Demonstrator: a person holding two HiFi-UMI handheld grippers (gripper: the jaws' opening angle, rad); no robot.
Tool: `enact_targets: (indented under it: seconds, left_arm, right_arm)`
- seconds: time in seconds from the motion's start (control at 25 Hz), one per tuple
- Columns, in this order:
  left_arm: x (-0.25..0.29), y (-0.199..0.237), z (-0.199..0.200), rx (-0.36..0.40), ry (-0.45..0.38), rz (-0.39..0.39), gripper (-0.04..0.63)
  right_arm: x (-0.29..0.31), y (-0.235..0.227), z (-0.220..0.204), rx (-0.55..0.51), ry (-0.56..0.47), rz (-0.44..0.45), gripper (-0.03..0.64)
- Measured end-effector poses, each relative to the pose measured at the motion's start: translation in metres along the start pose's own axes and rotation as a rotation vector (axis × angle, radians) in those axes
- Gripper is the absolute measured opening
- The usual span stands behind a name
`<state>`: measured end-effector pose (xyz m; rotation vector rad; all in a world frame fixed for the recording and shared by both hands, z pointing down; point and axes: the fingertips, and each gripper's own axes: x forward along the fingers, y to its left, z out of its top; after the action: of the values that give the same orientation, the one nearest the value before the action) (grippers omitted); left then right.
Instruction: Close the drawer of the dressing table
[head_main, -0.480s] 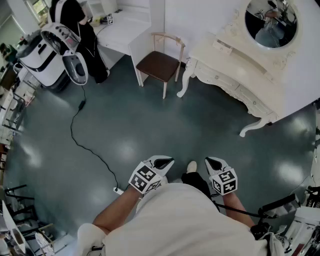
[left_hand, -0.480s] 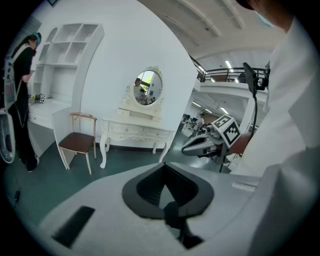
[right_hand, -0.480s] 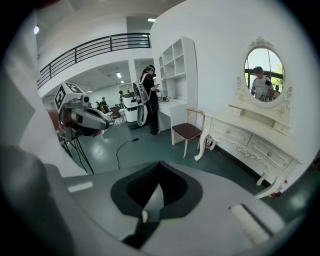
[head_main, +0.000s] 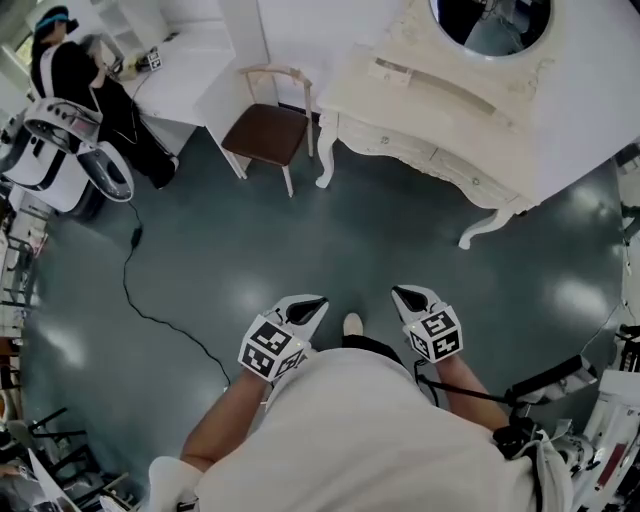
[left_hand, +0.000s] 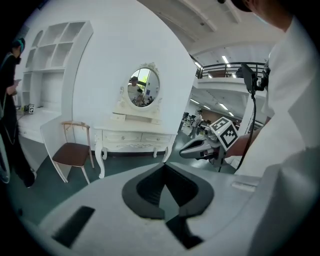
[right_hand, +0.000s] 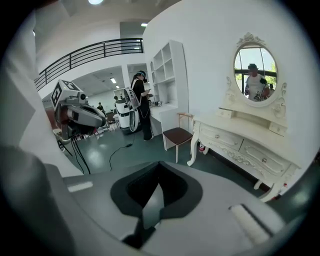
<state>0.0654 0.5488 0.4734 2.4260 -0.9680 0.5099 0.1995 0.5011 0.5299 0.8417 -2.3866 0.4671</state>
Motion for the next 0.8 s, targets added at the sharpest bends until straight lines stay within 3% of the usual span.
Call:
enact_targets:
  seconds: [0.24,0.48,0.8]
  left_arm:
    - [0.048,0.022,0.046,0.009,-0.005,0.061,0.002]
    - [0.081,0.048,0.077,-0.014,-0.027,0.081,0.002]
    - [0.110,0.140,0.112,-0.005,-0.041,0.051,0.002]
  right_arm:
    - [0.015,-0.069,0.020,-0.022,-0.032,0.027,0.031]
    - [0.043,-0.124,0.032,-0.017,-0.018,0.026,0.002]
    - [0.106,-0.171,0.076,0.007,0.011,-0.024,0.002]
